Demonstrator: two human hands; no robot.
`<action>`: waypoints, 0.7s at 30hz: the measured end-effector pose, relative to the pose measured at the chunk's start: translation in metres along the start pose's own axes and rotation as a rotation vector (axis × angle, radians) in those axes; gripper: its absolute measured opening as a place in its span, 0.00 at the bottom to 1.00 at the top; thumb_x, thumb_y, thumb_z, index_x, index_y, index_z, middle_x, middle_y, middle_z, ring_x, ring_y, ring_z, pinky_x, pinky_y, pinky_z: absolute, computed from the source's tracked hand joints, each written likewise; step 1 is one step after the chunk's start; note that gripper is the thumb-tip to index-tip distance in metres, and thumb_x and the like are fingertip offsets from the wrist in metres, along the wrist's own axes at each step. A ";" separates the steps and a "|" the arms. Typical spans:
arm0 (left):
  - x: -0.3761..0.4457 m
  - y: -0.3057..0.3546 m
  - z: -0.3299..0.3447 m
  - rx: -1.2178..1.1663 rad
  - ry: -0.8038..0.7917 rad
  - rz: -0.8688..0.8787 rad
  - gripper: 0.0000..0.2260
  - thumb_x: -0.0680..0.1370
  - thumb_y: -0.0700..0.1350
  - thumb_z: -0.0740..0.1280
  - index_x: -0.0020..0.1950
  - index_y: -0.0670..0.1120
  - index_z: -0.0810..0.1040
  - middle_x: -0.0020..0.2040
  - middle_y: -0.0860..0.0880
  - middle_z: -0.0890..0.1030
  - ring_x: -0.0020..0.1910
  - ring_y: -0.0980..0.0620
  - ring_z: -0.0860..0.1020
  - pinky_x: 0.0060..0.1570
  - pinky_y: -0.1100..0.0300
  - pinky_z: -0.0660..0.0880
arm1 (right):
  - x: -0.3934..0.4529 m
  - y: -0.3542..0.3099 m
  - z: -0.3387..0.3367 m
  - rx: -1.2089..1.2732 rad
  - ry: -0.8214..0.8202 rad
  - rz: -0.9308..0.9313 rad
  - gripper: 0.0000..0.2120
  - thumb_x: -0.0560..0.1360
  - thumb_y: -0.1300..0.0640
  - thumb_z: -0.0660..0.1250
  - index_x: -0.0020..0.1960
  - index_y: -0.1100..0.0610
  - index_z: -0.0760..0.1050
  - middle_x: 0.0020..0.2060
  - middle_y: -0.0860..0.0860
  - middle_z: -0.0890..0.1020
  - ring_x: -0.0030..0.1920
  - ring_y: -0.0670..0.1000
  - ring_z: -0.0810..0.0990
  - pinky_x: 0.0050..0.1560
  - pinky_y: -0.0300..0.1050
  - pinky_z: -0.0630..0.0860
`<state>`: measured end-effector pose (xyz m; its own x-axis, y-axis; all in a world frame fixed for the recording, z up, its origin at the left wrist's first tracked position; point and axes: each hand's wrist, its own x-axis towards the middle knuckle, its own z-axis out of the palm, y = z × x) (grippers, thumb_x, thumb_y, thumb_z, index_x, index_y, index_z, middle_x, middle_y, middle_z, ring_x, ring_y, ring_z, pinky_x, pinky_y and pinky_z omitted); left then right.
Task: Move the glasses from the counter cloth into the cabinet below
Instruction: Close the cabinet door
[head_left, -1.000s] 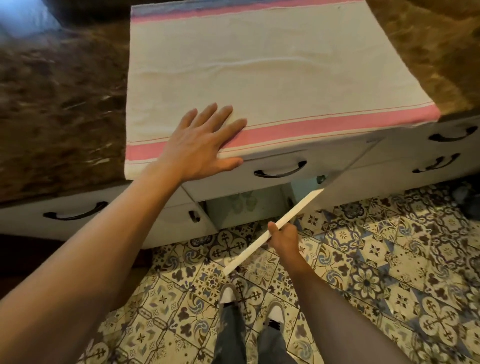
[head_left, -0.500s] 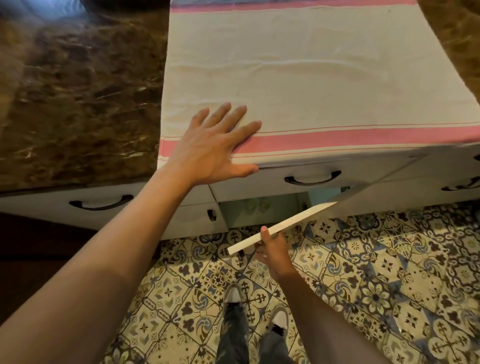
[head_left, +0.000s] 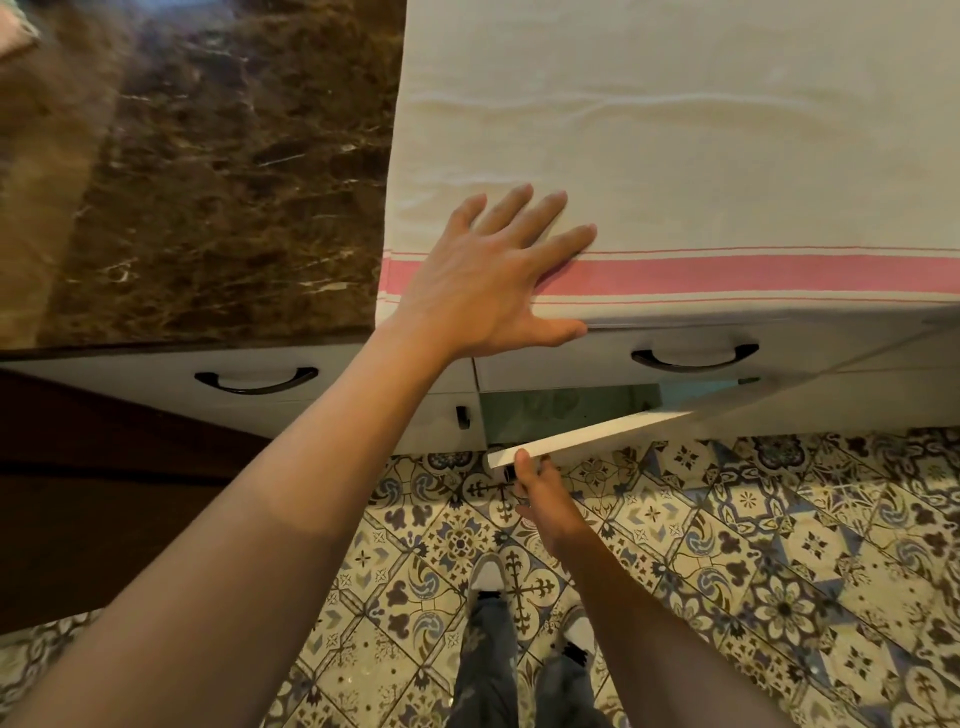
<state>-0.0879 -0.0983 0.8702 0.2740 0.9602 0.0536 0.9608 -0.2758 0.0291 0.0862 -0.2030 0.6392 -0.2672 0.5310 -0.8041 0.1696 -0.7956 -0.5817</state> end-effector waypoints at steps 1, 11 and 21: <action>0.000 0.000 0.000 -0.003 0.001 -0.001 0.39 0.73 0.75 0.51 0.79 0.57 0.54 0.81 0.47 0.55 0.79 0.42 0.51 0.75 0.41 0.51 | 0.001 -0.002 0.002 -0.006 0.001 -0.004 0.30 0.80 0.41 0.59 0.77 0.51 0.57 0.73 0.55 0.69 0.71 0.58 0.69 0.70 0.61 0.67; 0.001 -0.002 0.000 -0.001 0.004 -0.006 0.40 0.72 0.76 0.52 0.79 0.57 0.55 0.80 0.47 0.55 0.79 0.42 0.51 0.75 0.41 0.51 | 0.018 -0.029 0.018 -0.005 0.001 -0.015 0.34 0.78 0.38 0.60 0.78 0.46 0.53 0.75 0.57 0.65 0.68 0.62 0.72 0.68 0.65 0.69; 0.001 -0.002 0.000 -0.012 -0.001 -0.018 0.40 0.72 0.76 0.52 0.79 0.57 0.56 0.81 0.47 0.55 0.79 0.43 0.51 0.75 0.41 0.51 | 0.032 -0.052 0.024 0.133 0.014 0.027 0.25 0.79 0.49 0.64 0.74 0.51 0.62 0.63 0.52 0.76 0.61 0.59 0.76 0.58 0.57 0.76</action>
<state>-0.0893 -0.0970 0.8707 0.2565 0.9651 0.0520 0.9650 -0.2588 0.0425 0.0457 -0.1520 0.6469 -0.2513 0.5122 -0.8213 0.0486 -0.8408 -0.5392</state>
